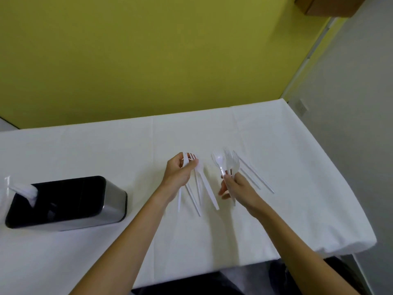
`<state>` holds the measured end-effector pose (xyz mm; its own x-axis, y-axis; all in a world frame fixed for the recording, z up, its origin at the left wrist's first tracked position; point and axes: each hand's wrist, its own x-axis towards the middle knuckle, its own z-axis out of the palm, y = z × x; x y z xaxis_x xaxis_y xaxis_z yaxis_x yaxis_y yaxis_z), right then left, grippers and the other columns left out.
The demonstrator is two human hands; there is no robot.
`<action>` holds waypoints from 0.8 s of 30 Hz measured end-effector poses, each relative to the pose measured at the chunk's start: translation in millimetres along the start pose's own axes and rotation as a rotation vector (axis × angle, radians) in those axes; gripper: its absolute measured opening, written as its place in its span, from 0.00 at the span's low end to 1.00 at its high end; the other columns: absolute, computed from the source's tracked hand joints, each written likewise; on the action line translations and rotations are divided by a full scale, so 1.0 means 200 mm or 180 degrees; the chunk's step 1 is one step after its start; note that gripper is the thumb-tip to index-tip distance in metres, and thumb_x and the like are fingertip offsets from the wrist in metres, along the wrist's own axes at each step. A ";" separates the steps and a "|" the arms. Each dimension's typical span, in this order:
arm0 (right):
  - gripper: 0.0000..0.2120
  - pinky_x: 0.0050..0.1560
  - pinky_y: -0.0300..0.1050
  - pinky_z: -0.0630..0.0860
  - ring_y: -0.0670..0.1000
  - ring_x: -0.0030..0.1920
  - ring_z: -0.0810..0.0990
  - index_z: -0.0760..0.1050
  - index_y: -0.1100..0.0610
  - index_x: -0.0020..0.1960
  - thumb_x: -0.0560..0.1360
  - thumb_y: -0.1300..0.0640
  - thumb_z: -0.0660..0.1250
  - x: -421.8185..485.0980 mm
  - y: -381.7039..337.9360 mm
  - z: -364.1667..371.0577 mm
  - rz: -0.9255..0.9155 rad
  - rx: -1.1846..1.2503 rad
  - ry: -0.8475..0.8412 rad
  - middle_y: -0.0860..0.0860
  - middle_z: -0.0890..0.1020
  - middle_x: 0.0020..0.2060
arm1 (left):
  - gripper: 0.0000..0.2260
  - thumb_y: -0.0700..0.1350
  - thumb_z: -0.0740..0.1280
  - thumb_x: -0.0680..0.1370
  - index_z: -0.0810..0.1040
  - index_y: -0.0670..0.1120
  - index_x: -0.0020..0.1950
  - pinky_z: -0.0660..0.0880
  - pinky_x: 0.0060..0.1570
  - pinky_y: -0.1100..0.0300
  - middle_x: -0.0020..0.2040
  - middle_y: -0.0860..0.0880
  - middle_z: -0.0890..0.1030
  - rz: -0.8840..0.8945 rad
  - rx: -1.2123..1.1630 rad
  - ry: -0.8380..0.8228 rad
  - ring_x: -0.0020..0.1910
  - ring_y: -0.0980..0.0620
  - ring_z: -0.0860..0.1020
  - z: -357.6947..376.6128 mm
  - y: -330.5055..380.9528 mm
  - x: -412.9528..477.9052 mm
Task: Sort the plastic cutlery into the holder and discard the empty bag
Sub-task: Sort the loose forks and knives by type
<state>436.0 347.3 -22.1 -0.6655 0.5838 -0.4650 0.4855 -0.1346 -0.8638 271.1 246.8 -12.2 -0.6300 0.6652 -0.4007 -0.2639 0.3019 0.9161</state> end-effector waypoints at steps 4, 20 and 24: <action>0.14 0.45 0.47 0.79 0.52 0.42 0.82 0.76 0.59 0.49 0.82 0.59 0.52 -0.08 -0.01 0.07 0.0204 0.0527 -0.0441 0.54 0.83 0.44 | 0.03 0.40 0.67 0.77 0.77 0.46 0.44 0.60 0.22 0.70 0.23 0.59 0.71 -0.0021 0.0085 -0.0173 0.20 0.61 0.64 0.04 0.02 0.00; 0.14 0.26 0.38 0.54 0.47 0.28 0.53 0.62 0.55 0.40 0.80 0.51 0.60 -0.06 -0.04 0.19 0.0403 0.1177 -0.0560 0.51 0.55 0.31 | 0.06 0.48 0.57 0.80 0.63 0.48 0.45 0.58 0.25 0.64 0.39 0.50 0.65 -0.0359 0.0108 -0.0031 0.28 0.55 0.61 -0.02 0.03 0.03; 0.10 0.26 0.39 0.60 0.47 0.26 0.58 0.67 0.58 0.44 0.81 0.53 0.57 -0.07 -0.03 0.19 0.0512 0.1020 -0.0516 0.49 0.60 0.28 | 0.07 0.42 0.52 0.79 0.65 0.44 0.43 0.58 0.21 0.65 0.33 0.47 0.65 -0.0424 -0.0155 0.0030 0.24 0.54 0.61 -0.02 0.06 0.00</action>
<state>420.3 309.7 -18.1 -0.6887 0.4044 -0.6018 0.4062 -0.4722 -0.7823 264.0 247.5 -1.6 -0.5937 0.6149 -0.5190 -0.3807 0.3536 0.8544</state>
